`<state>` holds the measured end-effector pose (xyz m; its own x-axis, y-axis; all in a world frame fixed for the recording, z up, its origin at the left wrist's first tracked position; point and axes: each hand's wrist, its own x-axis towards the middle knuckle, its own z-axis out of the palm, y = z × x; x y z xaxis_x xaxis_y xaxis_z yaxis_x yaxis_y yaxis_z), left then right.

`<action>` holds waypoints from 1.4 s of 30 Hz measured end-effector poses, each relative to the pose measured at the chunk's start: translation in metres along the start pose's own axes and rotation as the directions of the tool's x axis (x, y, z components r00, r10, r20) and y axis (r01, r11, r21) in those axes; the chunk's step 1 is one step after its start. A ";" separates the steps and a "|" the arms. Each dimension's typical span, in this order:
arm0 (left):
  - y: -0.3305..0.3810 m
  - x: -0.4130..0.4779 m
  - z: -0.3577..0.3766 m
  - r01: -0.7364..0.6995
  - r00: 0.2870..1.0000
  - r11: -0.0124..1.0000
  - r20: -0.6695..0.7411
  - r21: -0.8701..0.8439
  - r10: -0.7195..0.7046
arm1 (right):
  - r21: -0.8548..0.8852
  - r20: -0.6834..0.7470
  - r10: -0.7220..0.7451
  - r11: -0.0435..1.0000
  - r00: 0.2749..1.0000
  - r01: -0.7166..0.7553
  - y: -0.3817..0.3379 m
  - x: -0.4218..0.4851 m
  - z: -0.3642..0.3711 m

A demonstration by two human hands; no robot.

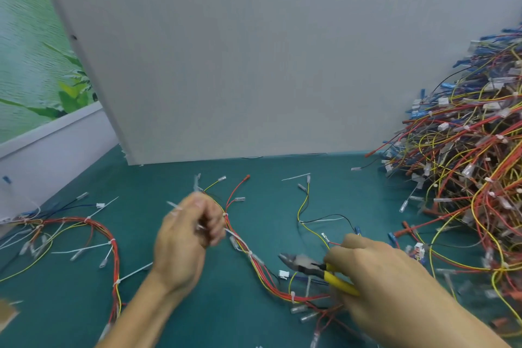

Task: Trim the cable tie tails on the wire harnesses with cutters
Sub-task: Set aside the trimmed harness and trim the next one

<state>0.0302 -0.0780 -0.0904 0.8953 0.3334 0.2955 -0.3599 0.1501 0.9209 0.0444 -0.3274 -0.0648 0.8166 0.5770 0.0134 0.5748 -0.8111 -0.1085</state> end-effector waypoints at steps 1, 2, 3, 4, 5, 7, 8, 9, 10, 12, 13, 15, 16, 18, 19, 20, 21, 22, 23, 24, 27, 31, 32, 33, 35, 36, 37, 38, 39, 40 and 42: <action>0.000 0.004 -0.008 -0.024 0.997 1.000 -0.072 0.010 0.024 | 0.046 -0.037 -0.017 0.999 0.999 0.018 -0.003 0.000 0.003; -0.001 0.007 -0.015 -0.032 0.991 0.998 -0.132 0.045 0.038 | 0.085 -0.064 -0.044 0.995 0.997 0.049 -0.007 0.001 0.008; -0.003 0.009 -0.022 -0.035 0.984 0.993 -0.172 0.109 0.054 | 0.116 -0.072 -0.084 0.989 0.994 0.092 -0.011 0.002 0.012; -0.005 0.011 -0.027 -0.042 0.980 0.974 -0.180 0.220 0.083 | 0.141 -0.059 -0.131 0.980 0.990 0.138 -0.016 0.004 0.017; -0.008 0.011 -0.031 -0.057 0.984 0.928 -0.138 0.367 0.116 | 0.168 -0.035 -0.172 0.970 0.984 0.176 -0.020 0.005 0.021; -0.013 0.007 -0.032 -0.130 0.991 0.775 0.065 0.618 0.114 | 0.201 0.032 -0.206 0.960 0.978 0.196 -0.021 0.009 0.028; -0.014 0.005 -0.029 -0.184 0.981 0.706 0.178 0.684 0.084 | 0.210 0.059 -0.208 0.959 0.976 0.192 -0.020 0.011 0.029; -0.015 0.002 -0.024 -0.243 0.959 0.646 0.279 0.724 0.047 | 0.225 0.083 -0.213 0.956 0.974 0.190 -0.017 0.011 0.027; -0.016 -0.001 -0.018 -0.312 0.927 0.587 0.375 0.747 0.016 | 0.245 0.108 -0.224 0.950 0.969 0.193 -0.014 0.011 0.025; -0.020 -0.006 -0.009 -0.472 0.841 0.462 0.540 0.751 -0.018 | 0.219 0.189 -0.234 0.957 0.954 0.191 -0.005 0.008 0.015; -0.022 -0.008 -0.004 -0.542 0.797 0.420 0.604 0.728 -0.019 | 0.161 0.258 -0.217 0.970 0.941 0.180 -0.001 0.004 0.010; -0.024 -0.011 0.003 -0.600 0.739 0.423 0.673 0.679 -0.030 | 0.089 0.372 -0.203 0.979 0.906 0.183 0.007 0.000 0.003; -0.025 -0.013 0.005 -0.593 0.732 0.451 0.680 0.666 -0.040 | 0.087 0.400 -0.216 0.976 0.891 0.197 0.010 -0.001 0.002; -0.027 -0.018 0.010 -0.537 0.743 0.513 0.663 0.670 -0.089 | 0.125 0.403 -0.233 0.972 0.885 0.199 0.015 0.000 -0.002; -0.028 -0.020 0.011 -0.500 0.749 0.542 0.651 0.675 -0.120 | 0.159 0.398 -0.244 0.968 0.884 0.195 0.018 0.001 -0.005; -0.028 -0.021 0.012 -0.464 0.753 0.572 0.642 0.676 -0.148 | 0.197 0.396 -0.263 0.960 0.880 0.198 0.022 0.002 -0.009; -0.028 -0.022 0.012 -0.431 0.751 0.600 0.636 0.674 -0.174 | 0.227 0.389 -0.284 0.952 0.876 0.208 0.026 0.004 -0.013; -0.028 -0.022 0.013 -0.405 0.746 0.620 0.635 0.672 -0.201 | 0.247 0.374 -0.297 0.945 0.879 0.214 0.029 0.005 -0.017; -0.029 -0.021 0.014 -0.387 0.740 0.632 0.635 0.671 -0.221 | 0.269 0.345 -0.292 0.941 0.892 0.204 0.031 0.006 -0.021; -0.029 -0.021 0.015 -0.379 0.737 0.637 0.635 0.671 -0.231 | 0.301 0.296 -0.270 0.937 0.916 0.179 0.034 0.008 -0.023; -0.032 -0.020 0.017 -0.364 0.752 0.643 0.619 0.674 -0.224 | 0.334 0.151 -0.177 0.935 0.973 0.119 0.037 0.009 -0.024; -0.033 -0.017 0.015 -0.217 0.782 0.699 0.550 0.681 -0.294 | 0.255 0.143 -0.105 0.965 0.984 0.066 0.029 0.005 -0.022; -0.032 -0.016 0.014 -0.162 0.787 0.715 0.526 0.680 -0.322 | 0.217 0.147 -0.089 0.975 0.985 0.056 0.026 0.004 -0.021; -0.031 -0.015 0.014 -0.111 0.790 0.724 0.502 0.681 -0.351 | 0.171 0.135 -0.081 0.984 0.987 0.057 0.024 0.003 -0.019; -0.030 -0.013 0.012 -0.047 0.781 0.739 0.486 0.672 -0.392 | 0.096 0.094 -0.076 0.993 0.993 0.067 0.019 0.001 -0.015; -0.030 -0.012 0.011 -0.025 0.772 0.755 0.492 0.656 -0.402 | 0.074 0.081 -0.071 0.995 0.994 0.065 0.016 0.000 -0.013; -0.029 -0.012 0.011 0.001 0.763 0.774 0.500 0.633 -0.410 | 0.057 0.079 -0.067 0.996 0.995 0.062 0.013 -0.001 -0.012; -0.029 -0.011 0.010 0.027 0.756 0.793 0.507 0.608 -0.415 | 0.042 0.090 -0.064 0.997 0.994 0.060 0.010 -0.002 -0.011; -0.028 -0.010 0.010 0.045 0.752 0.805 0.511 0.591 -0.417 | 0.025 0.110 -0.060 0.998 0.992 0.058 0.007 -0.003 -0.011; -0.029 -0.010 0.010 0.052 0.752 0.810 0.511 0.584 -0.416 | 0.008 0.132 -0.055 0.998 0.990 0.055 0.004 -0.003 -0.009; -0.030 -0.010 0.011 0.039 0.763 0.805 0.502 0.592 -0.406 | -0.013 0.155 -0.057 0.998 0.986 0.060 -0.001 -0.002 -0.006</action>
<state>0.0344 -0.0963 -0.1180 0.9615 -0.2741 -0.0208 -0.0994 -0.4173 0.9033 0.0425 -0.3285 -0.0589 0.7645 0.6305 -0.1342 0.6234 -0.7761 -0.0949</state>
